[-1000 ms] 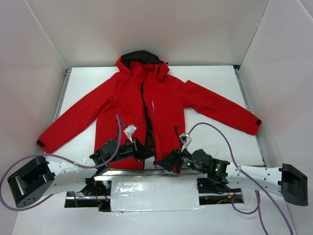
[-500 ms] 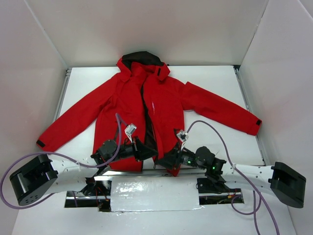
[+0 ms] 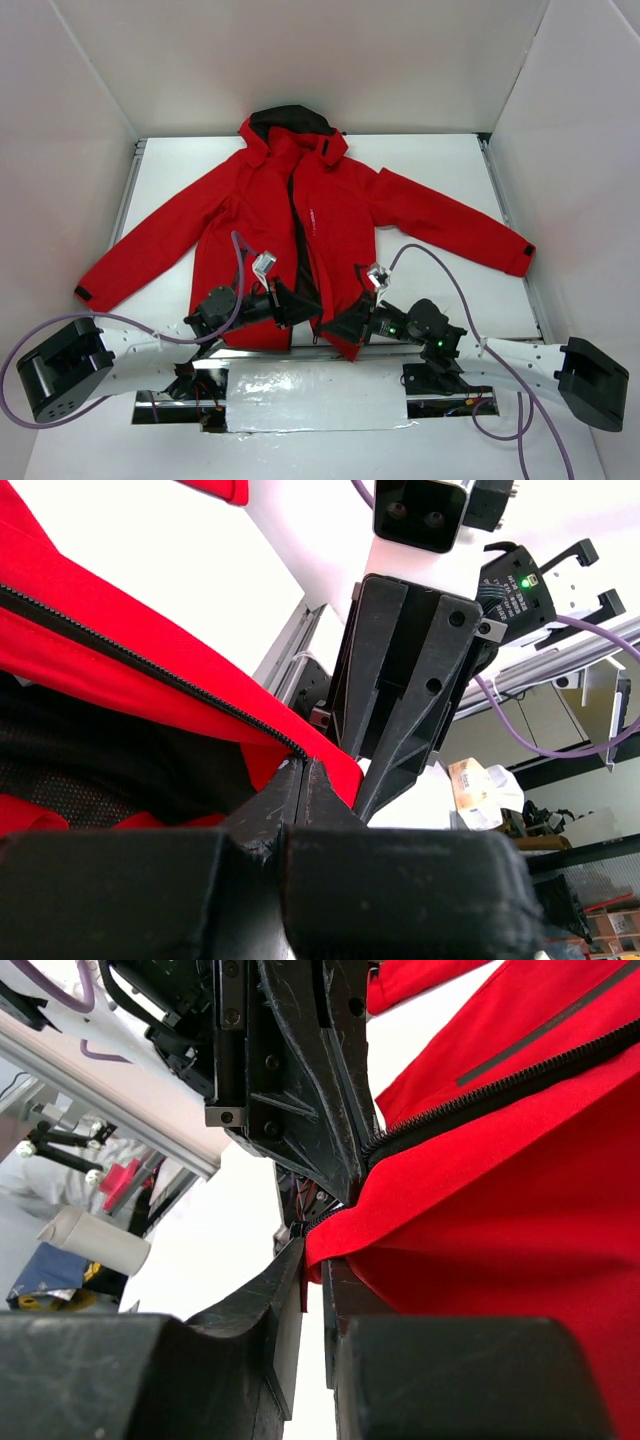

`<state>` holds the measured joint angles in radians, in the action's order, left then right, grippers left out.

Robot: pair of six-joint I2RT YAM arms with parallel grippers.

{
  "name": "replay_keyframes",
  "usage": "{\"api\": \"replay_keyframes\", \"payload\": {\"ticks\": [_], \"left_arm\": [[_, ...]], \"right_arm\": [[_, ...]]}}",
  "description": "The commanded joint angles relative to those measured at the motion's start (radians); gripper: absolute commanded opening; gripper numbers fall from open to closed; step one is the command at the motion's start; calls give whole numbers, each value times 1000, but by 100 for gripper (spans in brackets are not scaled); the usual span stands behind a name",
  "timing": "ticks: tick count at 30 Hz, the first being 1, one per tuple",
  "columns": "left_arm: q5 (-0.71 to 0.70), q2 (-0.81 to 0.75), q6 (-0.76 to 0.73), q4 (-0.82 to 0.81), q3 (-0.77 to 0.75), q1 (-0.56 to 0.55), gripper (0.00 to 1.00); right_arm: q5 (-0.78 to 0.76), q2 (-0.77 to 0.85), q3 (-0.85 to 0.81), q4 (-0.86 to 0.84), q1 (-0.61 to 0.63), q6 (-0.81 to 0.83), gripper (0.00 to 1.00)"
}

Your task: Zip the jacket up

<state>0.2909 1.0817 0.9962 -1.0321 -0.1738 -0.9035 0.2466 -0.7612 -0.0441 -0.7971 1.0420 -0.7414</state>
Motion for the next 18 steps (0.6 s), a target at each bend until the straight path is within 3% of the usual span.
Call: {"api": "replay_keyframes", "payload": {"ticks": [1, 5, 6, 11, 12, 14, 15, 16, 18], "left_arm": [[-24, -13, -34, -26, 10, -5, 0], [-21, -9, -33, -31, 8, -5, 0], [-24, -12, -33, -29, 8, -5, 0], [-53, -42, -45, 82, -15, -5, 0], [-67, -64, -51, 125, -26, -6, 4], [-134, -118, -70, 284, -58, -6, 42], [-162, -141, -74, 343, -68, -5, 78], [-191, -166, -86, 398, -88, -5, 97], [-286, -250, -94, 597, -116, -5, 99]], "right_arm": [[13, 17, 35, -56, -2, 2, 17], [8, 2, 29, -60, -2, -1, 10], [0, -6, 27, -60, -2, -4, 1], [-32, -15, 30, -51, -2, -12, 0], [-44, -13, 30, -44, -3, -13, 0], [-96, -10, 27, 4, -3, -22, 0], [-115, -10, 20, 47, -2, -29, 0], [-136, -10, 16, 68, -2, -35, 0], [-208, -9, 10, 137, -3, -59, 0]]}}
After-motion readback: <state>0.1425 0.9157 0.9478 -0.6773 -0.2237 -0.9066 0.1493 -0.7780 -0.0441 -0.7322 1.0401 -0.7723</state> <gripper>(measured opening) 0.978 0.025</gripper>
